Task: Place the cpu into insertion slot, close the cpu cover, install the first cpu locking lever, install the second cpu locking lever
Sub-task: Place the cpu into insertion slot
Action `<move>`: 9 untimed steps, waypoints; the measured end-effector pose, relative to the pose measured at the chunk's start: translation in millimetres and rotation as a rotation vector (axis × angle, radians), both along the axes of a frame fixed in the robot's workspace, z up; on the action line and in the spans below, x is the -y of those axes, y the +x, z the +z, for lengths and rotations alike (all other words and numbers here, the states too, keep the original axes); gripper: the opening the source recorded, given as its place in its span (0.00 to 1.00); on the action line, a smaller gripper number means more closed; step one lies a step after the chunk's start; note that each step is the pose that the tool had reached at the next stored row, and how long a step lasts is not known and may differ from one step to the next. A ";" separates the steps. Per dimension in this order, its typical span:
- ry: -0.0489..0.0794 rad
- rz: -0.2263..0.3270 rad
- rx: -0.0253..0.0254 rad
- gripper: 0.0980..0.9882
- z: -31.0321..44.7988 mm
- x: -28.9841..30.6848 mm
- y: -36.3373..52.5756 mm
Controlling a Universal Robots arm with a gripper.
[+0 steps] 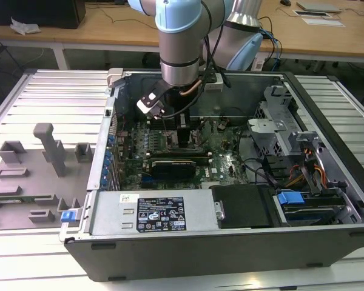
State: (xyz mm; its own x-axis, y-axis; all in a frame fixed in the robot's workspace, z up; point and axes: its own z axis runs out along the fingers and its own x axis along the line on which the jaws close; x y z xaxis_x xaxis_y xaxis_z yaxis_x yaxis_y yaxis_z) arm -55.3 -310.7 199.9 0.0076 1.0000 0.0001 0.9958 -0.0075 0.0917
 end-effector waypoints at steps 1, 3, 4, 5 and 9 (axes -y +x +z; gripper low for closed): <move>0.000 0.000 0.0000 0.58 0.0 0.0 0.0; 0.000 0.000 0.0000 0.58 0.0 0.0 0.0; 0.000 0.000 -0.0001 0.56 0.1 0.0 0.0; 0.000 0.000 -0.0001 0.56 0.1 0.0 0.0; 0.000 0.000 0.0003 0.49 0.8 -0.1 0.0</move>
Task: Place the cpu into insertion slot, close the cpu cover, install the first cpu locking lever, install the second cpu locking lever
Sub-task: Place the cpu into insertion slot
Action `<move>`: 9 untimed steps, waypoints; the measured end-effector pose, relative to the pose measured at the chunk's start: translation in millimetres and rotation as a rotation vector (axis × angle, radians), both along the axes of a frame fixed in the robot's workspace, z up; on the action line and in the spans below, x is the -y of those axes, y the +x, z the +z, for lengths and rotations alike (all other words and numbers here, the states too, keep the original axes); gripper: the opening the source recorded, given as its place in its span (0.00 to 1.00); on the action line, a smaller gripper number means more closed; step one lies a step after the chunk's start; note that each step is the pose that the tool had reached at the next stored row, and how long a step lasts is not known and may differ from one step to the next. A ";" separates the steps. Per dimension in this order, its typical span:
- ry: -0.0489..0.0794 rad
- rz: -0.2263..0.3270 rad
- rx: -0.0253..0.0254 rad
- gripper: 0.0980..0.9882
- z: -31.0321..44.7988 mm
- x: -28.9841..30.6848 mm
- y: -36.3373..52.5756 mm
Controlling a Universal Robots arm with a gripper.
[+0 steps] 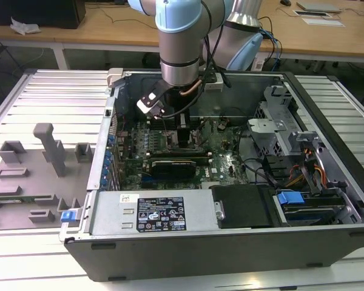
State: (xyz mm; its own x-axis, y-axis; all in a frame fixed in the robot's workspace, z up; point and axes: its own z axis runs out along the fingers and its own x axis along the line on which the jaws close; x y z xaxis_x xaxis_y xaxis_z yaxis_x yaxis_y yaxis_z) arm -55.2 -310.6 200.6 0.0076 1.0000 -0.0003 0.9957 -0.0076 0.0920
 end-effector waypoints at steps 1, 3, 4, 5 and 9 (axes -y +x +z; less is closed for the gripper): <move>-0.002 0.000 -0.0002 0.49 1.0 0.0 -0.1; -0.009 0.000 -0.0002 0.49 2.8 0.0 0.0; -0.014 -0.001 -0.0002 0.49 2.9 0.1 0.0; -0.017 -0.008 -0.0003 0.49 2.9 0.1 0.0; -0.021 -0.033 -0.0005 0.49 2.8 0.6 0.0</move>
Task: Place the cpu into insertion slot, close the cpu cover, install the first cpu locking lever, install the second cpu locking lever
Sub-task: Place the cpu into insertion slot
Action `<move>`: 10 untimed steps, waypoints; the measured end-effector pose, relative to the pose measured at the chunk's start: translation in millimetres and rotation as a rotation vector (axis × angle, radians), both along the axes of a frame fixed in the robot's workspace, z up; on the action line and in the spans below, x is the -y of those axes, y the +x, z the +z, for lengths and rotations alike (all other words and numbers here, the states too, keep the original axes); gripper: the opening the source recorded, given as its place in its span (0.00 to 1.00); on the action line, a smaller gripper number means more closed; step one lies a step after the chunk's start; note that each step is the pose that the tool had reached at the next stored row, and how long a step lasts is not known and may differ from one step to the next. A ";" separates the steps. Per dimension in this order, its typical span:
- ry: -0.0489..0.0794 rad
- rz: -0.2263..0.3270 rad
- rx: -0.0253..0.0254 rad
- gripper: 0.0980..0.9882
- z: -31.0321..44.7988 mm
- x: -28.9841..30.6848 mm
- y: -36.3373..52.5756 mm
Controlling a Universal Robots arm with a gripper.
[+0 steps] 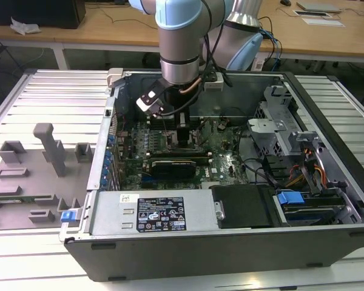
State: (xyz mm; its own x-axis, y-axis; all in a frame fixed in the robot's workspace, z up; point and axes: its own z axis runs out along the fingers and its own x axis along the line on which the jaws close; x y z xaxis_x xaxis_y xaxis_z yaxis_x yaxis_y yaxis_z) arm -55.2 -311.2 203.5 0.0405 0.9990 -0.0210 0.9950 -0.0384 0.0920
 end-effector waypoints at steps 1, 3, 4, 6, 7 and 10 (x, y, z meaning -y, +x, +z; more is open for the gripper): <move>0.000 -0.003 0.0000 0.49 0.0 0.1 0.0; 0.000 -0.003 -0.0001 0.49 0.0 0.2 0.0; 0.000 -0.003 -0.0001 0.49 0.0 0.2 0.0; 0.000 -0.003 -0.0001 0.49 0.0 1.3 0.0; 0.000 -0.003 0.0000 0.49 0.0 2.1 0.0; 0.000 -0.003 0.0000 0.49 -0.3 2.5 0.0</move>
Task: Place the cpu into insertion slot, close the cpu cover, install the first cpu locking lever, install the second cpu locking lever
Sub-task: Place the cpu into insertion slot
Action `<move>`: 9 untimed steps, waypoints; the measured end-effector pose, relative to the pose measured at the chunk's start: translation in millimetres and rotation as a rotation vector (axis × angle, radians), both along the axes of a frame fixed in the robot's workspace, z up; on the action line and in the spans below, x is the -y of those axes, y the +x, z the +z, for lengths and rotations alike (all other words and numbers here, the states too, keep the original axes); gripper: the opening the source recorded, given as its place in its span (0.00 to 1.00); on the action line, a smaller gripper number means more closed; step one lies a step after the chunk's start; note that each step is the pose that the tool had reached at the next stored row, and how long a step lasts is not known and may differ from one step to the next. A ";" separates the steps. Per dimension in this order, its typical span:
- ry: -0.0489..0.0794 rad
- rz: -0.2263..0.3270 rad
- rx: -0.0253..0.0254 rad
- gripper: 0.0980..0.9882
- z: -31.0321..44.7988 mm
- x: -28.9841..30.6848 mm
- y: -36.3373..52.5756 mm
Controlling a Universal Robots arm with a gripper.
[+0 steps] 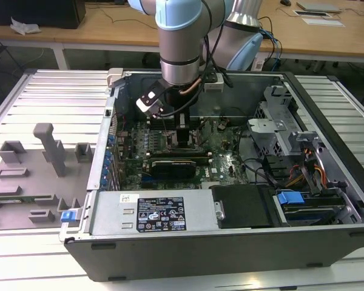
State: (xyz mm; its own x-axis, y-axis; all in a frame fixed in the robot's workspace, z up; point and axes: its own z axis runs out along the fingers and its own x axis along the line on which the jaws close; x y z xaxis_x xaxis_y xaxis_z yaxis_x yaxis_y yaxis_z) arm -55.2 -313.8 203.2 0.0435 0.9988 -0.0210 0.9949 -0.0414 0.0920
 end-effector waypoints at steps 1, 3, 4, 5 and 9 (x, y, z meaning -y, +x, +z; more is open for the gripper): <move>0.000 0.000 0.0000 0.49 -0.4 0.0 0.0; 0.000 0.000 -0.0001 0.49 -1.2 0.0 0.3; 0.000 0.000 -0.0002 0.49 -1.2 0.1 0.6; 0.000 0.000 -0.0001 0.49 -1.3 0.0 0.9; 0.000 0.000 0.0001 0.49 -2.7 -0.1 1.5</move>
State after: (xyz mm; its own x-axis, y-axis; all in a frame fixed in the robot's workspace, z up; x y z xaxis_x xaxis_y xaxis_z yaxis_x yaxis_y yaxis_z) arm -53.8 -313.7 200.5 0.0435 0.9988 -0.0208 0.9949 -0.0414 0.0920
